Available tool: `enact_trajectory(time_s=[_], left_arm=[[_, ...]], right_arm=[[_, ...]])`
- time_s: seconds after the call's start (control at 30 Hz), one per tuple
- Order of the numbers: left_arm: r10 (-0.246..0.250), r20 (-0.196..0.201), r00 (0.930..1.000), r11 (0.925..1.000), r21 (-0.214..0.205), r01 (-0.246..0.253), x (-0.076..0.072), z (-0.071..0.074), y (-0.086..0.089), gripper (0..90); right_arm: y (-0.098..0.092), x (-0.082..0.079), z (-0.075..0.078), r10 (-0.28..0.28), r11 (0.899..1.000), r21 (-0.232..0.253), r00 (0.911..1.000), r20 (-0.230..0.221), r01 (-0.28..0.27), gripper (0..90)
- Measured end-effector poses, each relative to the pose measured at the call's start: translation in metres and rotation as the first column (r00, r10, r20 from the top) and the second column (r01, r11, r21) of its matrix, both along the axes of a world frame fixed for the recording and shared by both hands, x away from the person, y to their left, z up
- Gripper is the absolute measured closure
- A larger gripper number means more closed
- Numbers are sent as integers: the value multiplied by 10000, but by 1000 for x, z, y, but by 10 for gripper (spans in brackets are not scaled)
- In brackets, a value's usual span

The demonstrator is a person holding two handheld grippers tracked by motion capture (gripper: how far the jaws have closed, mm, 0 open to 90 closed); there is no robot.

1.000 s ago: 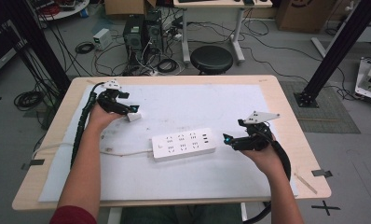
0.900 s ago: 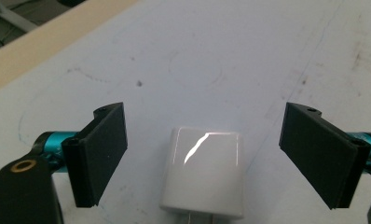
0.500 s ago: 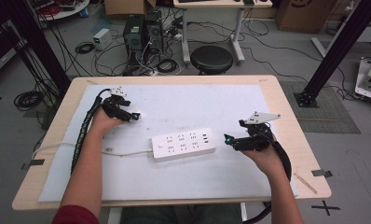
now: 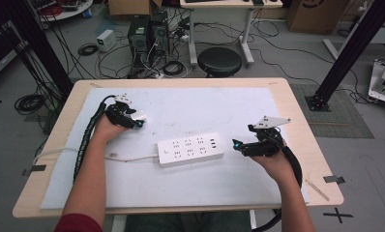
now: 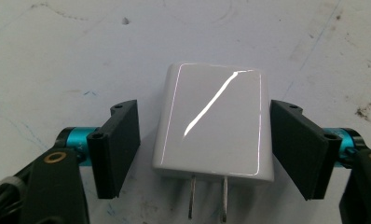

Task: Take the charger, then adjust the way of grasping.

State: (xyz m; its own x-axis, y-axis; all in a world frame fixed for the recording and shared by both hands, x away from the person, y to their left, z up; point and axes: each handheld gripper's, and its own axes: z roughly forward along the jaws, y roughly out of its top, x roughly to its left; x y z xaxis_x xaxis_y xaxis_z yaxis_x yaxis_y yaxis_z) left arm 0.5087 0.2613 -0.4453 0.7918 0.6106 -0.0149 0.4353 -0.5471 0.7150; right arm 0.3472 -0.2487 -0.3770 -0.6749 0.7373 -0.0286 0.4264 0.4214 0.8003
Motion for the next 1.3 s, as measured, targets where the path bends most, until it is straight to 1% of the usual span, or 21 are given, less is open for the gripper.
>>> enact_trajectory(time_s=[0.07,0.17,0.43,0.47,0.5,0.57,0.63,0.7,0.73,0.77,0.8,0.87,0.9,0.93,1.03,1.07,1.1,1.2,1.23,1.27,1.3], left_arm=[[-17,-19,10000,10000,-6,17,0,0,0,304],[-259,179,9995,9996,102,257,-3,2,0,421],[-330,399,9987,9994,69,327,-18,13,-4,423],[-411,528,9978,9991,58,408,-27,22,-5,424],[-411,528,9978,9991,58,408,-27,22,-5,424],[-476,673,9966,9979,-414,504,-46,40,-8,424],[-568,711,9959,9968,-515,605,-53,46,-10,424],[-882,933,9917,9932,-674,946,-76,64,-21,424],[-882,933,9917,9932,-674,946,-76,64,-21,424],[-1164,1162,9864,9880,-877,1269,-94,73,-29,424],[-1164,1162,9864,9880,-877,1269,-94,73,-29,424],[-1518,1382,9787,9804,-1047,1668,-110,81,-36,423],[-1878,1619,9688,9728,-1054,2062,-124,87,-41,424],[-1878,1619,9688,9728,-1054,2062,-124,87,-41,424],[-2428,1869,9519,9573,-1124,2663,-143,91,-49,424],[-2748,2068,9390,9467,-1124,3018,-154,93,-56,424],[-2820,2162,9347,9444,-1093,3102,-159,95,-60,423],[-3102,2597,9145,9361,-846,3415,-171,97,-73,424],[-3102,2597,9145,9361,-846,3415,-171,97,-73,424],[-3424,2916,8932,9263,-542,3728,-176,97,-83,424],[-3424,2916,8932,9263,-542,3728,-176,97,-83,424]], right_arm=[[0,0,0,-32,10000,-38,10000,-60,31,172],[1,1,-1,-10,10000,-48,10000,-75,9,172],[0,0,1,22,10000,24,10000,-55,-22,172],[0,-3,3,42,10000,28,10000,-6,-42,172],[1,-4,5,101,9999,53,9999,60,-101,172],[2,-9,9,113,9999,114,9999,56,-114,172],[2,-11,11,139,9999,101,9999,88,-140,172],[4,-17,19,273,9996,37,9994,231,-274,172],[4,-17,19,273,9996,37,9994,231,-274,172],[5,-21,23,369,9993,44,9991,213,-370,172],[5,-23,24,430,9990,68,9987,256,-432,172],[6,-26,26,539,9985,52,9983,232,-540,172],[7,-28,27,533,9985,85,9984,201,-535,172],[8,-30,27,591,9982,86,9980,241,-594,172],[8,-32,27,681,9976,86,9976,143,-682,172],[9,-33,27,733,9973,77,9972,153,-735,172],[9,-34,27,782,9969,105,9969,130,-783,172],[9,-35,27,740,9970,240,9973,22,-740,172],[9,-35,27,740,9970,240,9973,22,-740,172],[10,-36,27,749,9968,295,9971,-159,-744,172],[10,-36,27,749,9968,295,9971,-159,-744,172]])
